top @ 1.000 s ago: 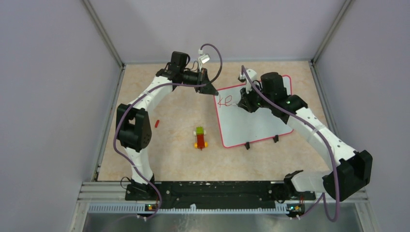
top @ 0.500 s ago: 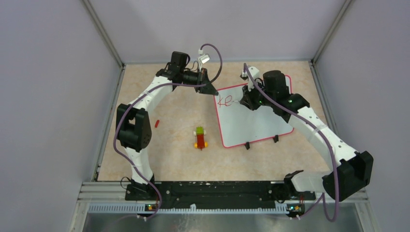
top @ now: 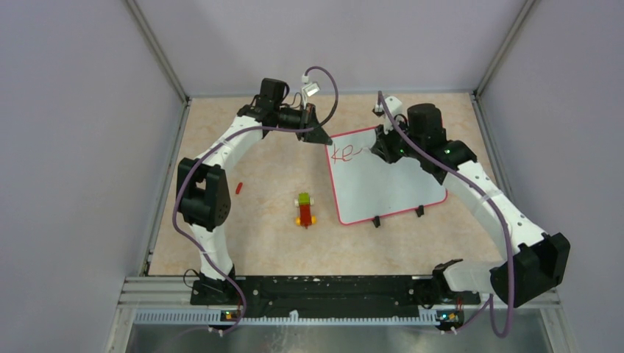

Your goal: Write a sentence on the whiteboard

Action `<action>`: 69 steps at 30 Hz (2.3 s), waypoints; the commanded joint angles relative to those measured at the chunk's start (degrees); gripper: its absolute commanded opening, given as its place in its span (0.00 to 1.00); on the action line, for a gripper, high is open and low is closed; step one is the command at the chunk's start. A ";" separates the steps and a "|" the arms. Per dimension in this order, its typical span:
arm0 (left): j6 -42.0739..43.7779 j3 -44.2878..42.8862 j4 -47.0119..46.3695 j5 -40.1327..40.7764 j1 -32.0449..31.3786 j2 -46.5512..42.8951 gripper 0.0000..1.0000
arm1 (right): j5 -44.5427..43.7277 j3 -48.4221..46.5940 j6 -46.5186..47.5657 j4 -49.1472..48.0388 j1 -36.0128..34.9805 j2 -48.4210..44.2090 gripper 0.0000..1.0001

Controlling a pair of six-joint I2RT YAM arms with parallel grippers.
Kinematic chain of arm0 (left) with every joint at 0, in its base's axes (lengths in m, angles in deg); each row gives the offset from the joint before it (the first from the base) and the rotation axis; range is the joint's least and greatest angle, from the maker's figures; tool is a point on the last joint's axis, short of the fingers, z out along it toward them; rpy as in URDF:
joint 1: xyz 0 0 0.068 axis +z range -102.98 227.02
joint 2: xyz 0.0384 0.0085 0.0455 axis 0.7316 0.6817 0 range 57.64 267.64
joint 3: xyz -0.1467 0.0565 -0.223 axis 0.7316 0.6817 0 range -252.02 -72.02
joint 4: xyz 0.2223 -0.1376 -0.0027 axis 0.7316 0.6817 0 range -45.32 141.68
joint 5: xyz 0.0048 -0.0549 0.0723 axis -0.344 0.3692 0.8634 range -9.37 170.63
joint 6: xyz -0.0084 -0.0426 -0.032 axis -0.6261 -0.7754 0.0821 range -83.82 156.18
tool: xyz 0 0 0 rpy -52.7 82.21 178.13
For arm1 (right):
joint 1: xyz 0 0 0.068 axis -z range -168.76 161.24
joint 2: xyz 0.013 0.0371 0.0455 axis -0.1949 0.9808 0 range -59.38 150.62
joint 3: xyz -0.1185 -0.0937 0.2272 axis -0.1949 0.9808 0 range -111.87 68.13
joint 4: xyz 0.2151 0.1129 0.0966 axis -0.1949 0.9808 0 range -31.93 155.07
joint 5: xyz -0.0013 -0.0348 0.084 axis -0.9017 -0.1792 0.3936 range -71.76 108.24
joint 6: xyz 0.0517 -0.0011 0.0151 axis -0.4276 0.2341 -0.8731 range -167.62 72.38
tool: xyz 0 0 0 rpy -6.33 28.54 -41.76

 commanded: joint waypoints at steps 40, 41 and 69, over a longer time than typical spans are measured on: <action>1.39 0.66 -1.56 -1.78 -0.30 -3.45 0.00 | 0.38 3.56 0.01 -1.96 -0.16 -1.52 0.00; 1.32 0.67 -1.55 -1.71 -0.33 -3.43 0.00 | 0.30 3.27 0.17 -1.71 0.23 -1.72 0.00; 0.98 0.88 -1.98 -1.77 -0.44 -3.91 0.00 | -1.21 -2.46 1.85 -0.16 1.02 -0.37 0.00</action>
